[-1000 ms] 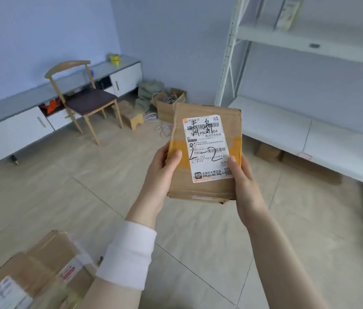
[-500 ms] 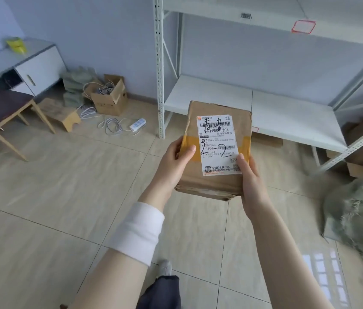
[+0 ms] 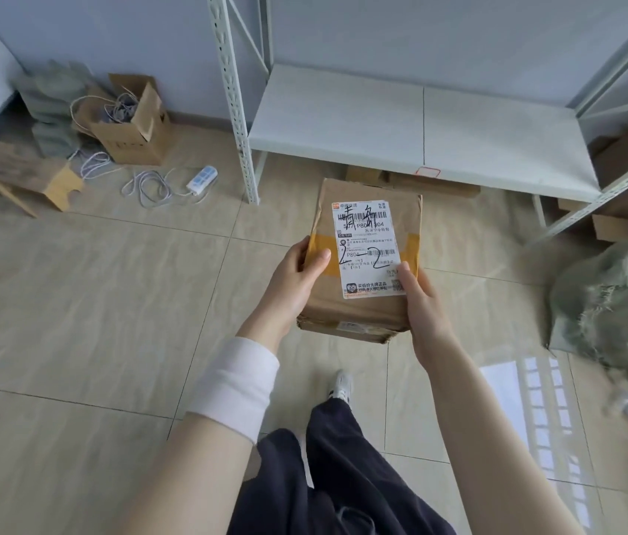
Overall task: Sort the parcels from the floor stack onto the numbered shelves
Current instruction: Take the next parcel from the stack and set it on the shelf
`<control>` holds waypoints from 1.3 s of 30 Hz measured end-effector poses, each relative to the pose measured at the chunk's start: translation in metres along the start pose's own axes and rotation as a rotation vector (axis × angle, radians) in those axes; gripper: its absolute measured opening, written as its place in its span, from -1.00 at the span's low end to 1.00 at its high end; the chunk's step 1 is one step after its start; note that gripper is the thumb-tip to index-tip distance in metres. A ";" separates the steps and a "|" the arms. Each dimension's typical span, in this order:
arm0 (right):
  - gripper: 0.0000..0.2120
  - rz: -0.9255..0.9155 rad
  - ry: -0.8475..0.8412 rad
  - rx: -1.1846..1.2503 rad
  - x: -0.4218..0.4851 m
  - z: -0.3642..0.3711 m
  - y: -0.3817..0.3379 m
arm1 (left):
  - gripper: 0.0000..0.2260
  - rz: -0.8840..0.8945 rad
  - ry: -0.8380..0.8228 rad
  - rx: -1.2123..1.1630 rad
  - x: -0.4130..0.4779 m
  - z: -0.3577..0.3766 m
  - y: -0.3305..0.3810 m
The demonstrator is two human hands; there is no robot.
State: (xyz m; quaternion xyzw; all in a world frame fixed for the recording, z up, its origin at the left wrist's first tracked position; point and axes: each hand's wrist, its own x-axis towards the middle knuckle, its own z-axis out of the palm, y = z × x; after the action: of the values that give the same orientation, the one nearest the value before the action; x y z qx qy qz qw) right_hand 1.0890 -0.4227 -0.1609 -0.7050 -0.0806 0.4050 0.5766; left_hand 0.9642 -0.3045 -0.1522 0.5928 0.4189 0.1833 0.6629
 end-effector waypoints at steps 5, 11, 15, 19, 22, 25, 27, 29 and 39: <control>-0.66 0.027 0.051 -0.007 0.056 -0.018 -0.021 | -0.64 0.006 -0.033 0.069 0.057 0.028 0.018; -0.60 -0.022 0.097 -0.021 0.122 -0.045 -0.061 | -0.64 0.025 -0.053 0.135 0.130 0.070 0.054; -0.50 -0.071 0.135 -0.059 0.162 -0.056 -0.096 | -0.64 0.086 -0.025 0.151 0.171 0.092 0.084; -0.59 -0.139 0.134 -0.053 0.195 -0.057 -0.136 | -0.66 0.130 0.000 0.148 0.207 0.100 0.115; -0.62 -0.198 0.151 -0.032 0.217 -0.053 -0.167 | -0.73 0.163 -0.004 0.126 0.238 0.101 0.139; -0.63 -0.261 0.175 -0.012 0.241 -0.047 -0.200 | -0.73 0.217 -0.014 0.083 0.269 0.102 0.166; -0.66 -0.309 0.181 0.009 0.258 -0.041 -0.224 | -0.74 0.257 -0.021 0.065 0.293 0.101 0.185; -0.68 -0.351 0.186 0.021 0.276 -0.033 -0.248 | -0.77 0.304 -0.034 0.060 0.319 0.098 0.206; -0.69 -0.524 0.251 0.036 0.354 0.020 -0.373 | -0.61 0.533 -0.072 0.009 0.427 0.060 0.321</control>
State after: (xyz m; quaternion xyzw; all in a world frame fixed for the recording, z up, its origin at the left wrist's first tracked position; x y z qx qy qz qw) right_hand 1.4411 -0.0818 -0.0027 -0.6943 -0.1809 0.1531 0.6795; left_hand 1.3410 0.0473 0.0017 0.6914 0.2251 0.3281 0.6031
